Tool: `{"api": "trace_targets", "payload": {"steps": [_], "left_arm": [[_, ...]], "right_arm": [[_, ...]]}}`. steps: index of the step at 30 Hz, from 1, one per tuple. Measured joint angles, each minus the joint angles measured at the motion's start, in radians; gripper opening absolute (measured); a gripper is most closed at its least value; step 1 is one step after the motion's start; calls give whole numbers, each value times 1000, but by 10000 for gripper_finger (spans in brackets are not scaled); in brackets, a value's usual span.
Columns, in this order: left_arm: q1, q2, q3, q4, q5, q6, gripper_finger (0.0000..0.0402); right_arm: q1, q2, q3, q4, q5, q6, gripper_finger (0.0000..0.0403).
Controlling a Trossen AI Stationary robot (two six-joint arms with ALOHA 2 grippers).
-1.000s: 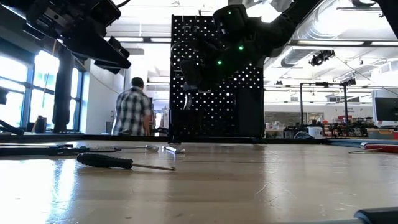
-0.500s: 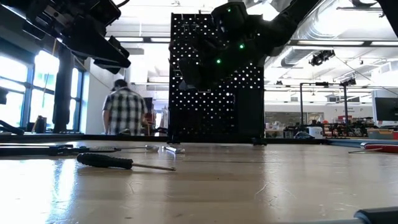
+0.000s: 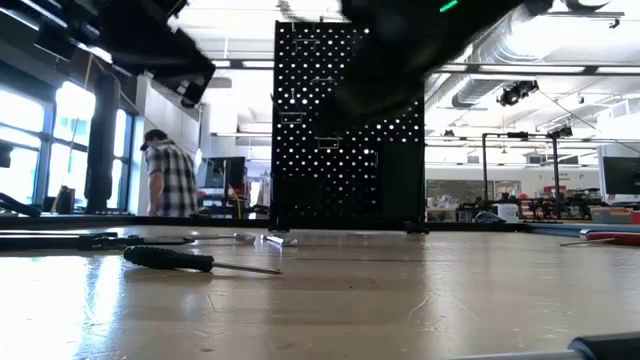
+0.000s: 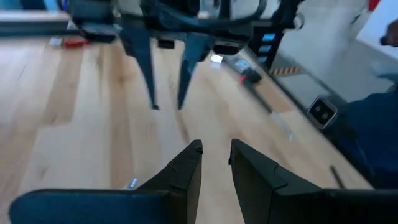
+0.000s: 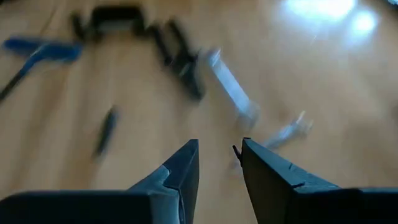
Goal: Hang tools onto peg board
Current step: Put the socket into the left bin on the pegboard
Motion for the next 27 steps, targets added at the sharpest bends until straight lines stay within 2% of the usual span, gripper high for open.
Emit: {"api": "trace_targets", "payload": {"steps": [5, 9, 14, 17, 22, 27], "left_arm": [[-34, 178, 6, 249, 0, -8, 78], [-41, 378, 94, 339, 1, -3, 78], [-41, 622, 288, 343, 79, 26, 78], [-41, 740, 404, 340, 134, 41, 78], [-36, 888, 569, 306, 182, 66, 78], [-30, 995, 705, 205, 184, 129, 82]], "right_arm": [[167, -82, 0, -332, -8, 345, 115], [285, -116, 0, -524, -61, 601, 115], [401, -116, 0, -672, -183, 819, 115], [461, -116, 0, -726, -208, 924, 115], [544, -113, 0, -764, -282, 1063, 115], [596, -108, 0, -766, -297, 1154, 115]]}}
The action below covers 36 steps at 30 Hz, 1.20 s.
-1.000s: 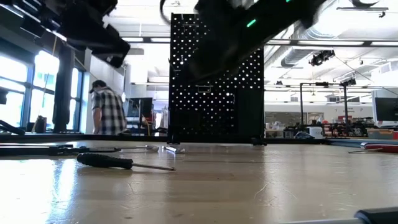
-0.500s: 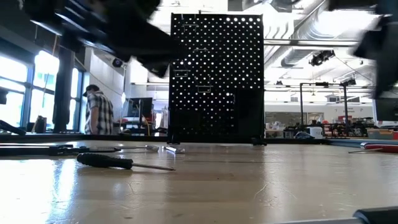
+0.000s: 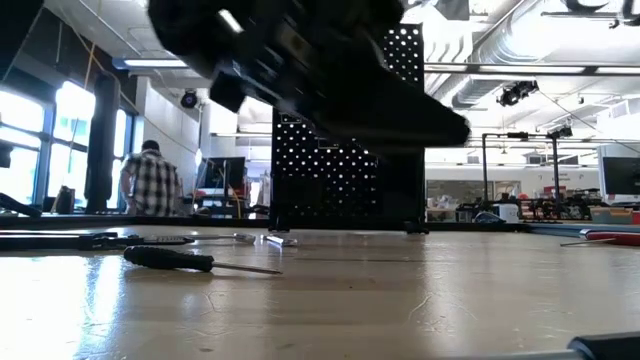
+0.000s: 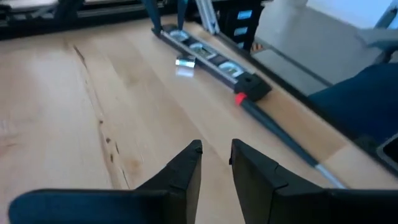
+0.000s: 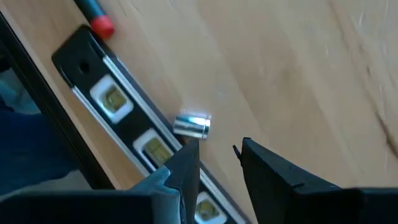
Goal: Hang tools onto peg board
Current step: Put the socket into the left bin on the pegboard
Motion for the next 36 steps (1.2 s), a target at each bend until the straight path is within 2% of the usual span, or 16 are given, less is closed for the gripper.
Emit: {"api": "trace_targets", "payload": {"steps": [7, 14, 23, 29, 36], "left_arm": [[8, 115, 118, -41, 32, 10, 138], [13, 152, 161, -44, 40, -3, 186], [14, 152, 162, -43, 40, 2, 191], [18, 152, 162, -49, 3, 4, 191], [37, 152, 162, -121, -70, 39, 191]], "right_arm": [[7, 71, 0, 63, -52, -14, 115], [1, 109, 0, 89, -71, -38, 115], [-47, 127, 0, 103, -88, -104, 115], [-102, 127, 0, 109, 23, -155, 115], [-124, 127, 0, 123, 24, -184, 115]]}}
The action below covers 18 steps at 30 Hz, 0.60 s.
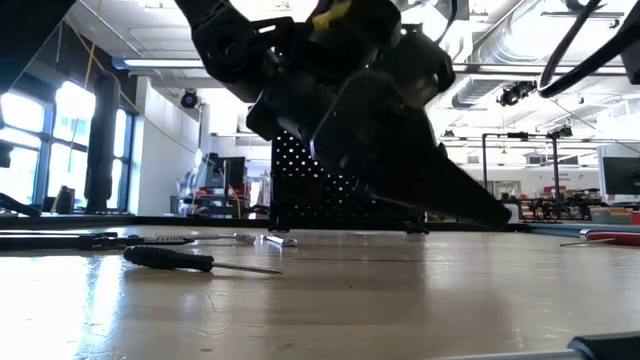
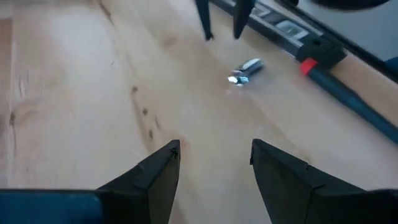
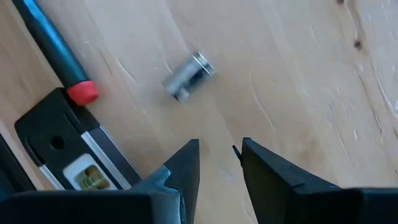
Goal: Hang tools onto peg board
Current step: Put the socket into the left bin on the pegboard
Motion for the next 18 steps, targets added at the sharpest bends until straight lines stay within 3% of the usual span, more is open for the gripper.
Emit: {"api": "trace_targets", "payload": {"steps": [4, 9, 18], "left_arm": [[12, 0, 0, -24, 63, -16, 191], [-11, 10, 0, -33, 202, -12, 191], [-50, 55, 1, -14, 236, -59, 190]], "right_arm": [[12, 0, 0, 27, 2, 21, 115], [15, 0, 0, 203, 46, -54, 115], [-15, 0, 0, 176, 114, -67, 115]]}}
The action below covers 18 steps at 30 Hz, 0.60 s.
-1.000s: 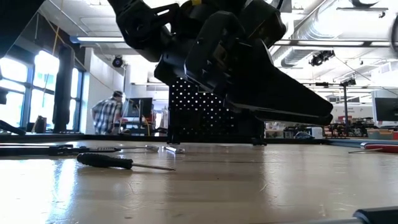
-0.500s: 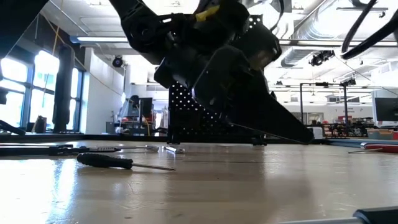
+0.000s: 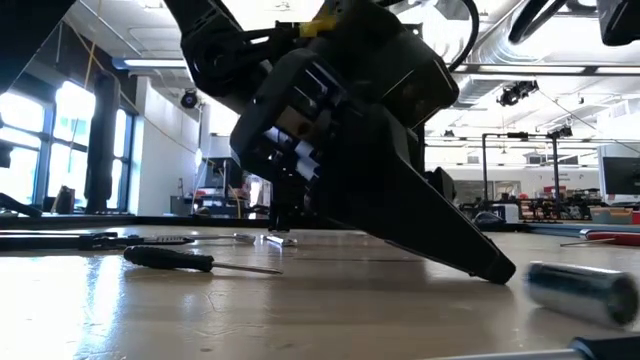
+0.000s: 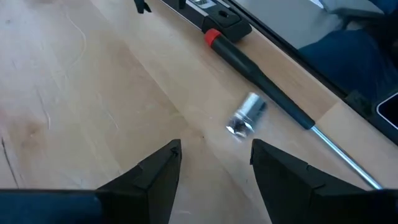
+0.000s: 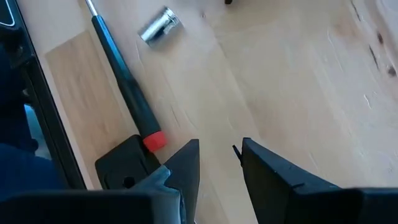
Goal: Hang tools onto peg board
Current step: Put the socket into the left bin on the pegboard
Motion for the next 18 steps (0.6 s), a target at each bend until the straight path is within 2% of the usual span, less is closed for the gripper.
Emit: {"api": "trace_targets", "payload": {"steps": [10, 18], "left_arm": [[-4, 1, -1, 14, -13, -3, 190], [39, -18, 1, -98, -37, 3, 190]], "right_arm": [[0, 0, 0, -11, 42, -14, 115], [0, 0, 0, -11, 82, 5, 115]]}}
